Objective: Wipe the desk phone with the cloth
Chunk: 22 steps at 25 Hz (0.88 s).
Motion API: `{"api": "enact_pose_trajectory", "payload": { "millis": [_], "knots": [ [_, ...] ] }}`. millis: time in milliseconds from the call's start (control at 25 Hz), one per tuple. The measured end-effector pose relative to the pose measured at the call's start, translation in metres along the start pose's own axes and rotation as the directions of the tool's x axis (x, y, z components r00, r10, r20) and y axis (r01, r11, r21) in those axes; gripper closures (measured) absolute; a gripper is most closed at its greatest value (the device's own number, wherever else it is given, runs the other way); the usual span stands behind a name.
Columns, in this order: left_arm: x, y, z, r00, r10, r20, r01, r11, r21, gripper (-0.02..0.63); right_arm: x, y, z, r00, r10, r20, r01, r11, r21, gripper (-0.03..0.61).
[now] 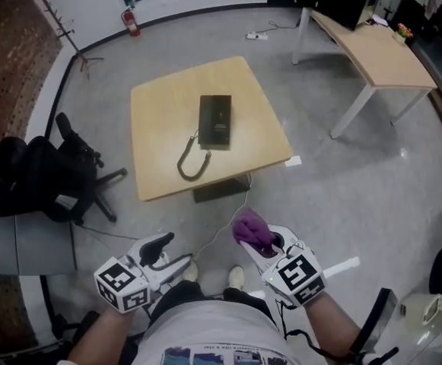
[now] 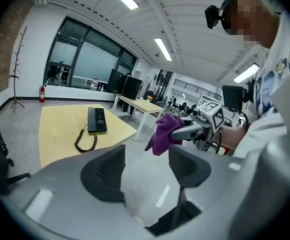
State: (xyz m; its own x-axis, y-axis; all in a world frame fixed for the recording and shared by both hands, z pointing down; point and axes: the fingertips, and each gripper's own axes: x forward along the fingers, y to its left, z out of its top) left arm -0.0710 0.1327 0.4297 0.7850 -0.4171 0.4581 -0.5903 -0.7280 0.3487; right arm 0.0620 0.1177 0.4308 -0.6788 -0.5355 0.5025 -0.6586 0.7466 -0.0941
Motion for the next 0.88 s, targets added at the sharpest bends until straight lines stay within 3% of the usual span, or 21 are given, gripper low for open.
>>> {"api": "enact_pose_trajectory", "payload": {
  "millis": [280,560,880],
  "knots": [
    [-0.012,-0.021,-0.002,0.996,-0.08,0.041,0.078,0.996,0.047,0.353,-0.008,0.037,0.0,0.999,-0.035,-0.004,0.034,0.999,-0.014,0.471],
    [-0.06,-0.014,-0.005,0.985,-0.14,0.104,0.135,0.99,0.051,0.371,0.004,0.089,0.019,0.995,-0.102,-0.015,0.101,0.994,-0.042,0.471],
    [-0.114,-0.005,-0.033,0.972,-0.216,0.095,0.211,0.976,0.06,0.402,0.021,0.164,0.028,0.986,-0.165,-0.03,0.164,0.986,-0.039,0.471]
  ]
}}
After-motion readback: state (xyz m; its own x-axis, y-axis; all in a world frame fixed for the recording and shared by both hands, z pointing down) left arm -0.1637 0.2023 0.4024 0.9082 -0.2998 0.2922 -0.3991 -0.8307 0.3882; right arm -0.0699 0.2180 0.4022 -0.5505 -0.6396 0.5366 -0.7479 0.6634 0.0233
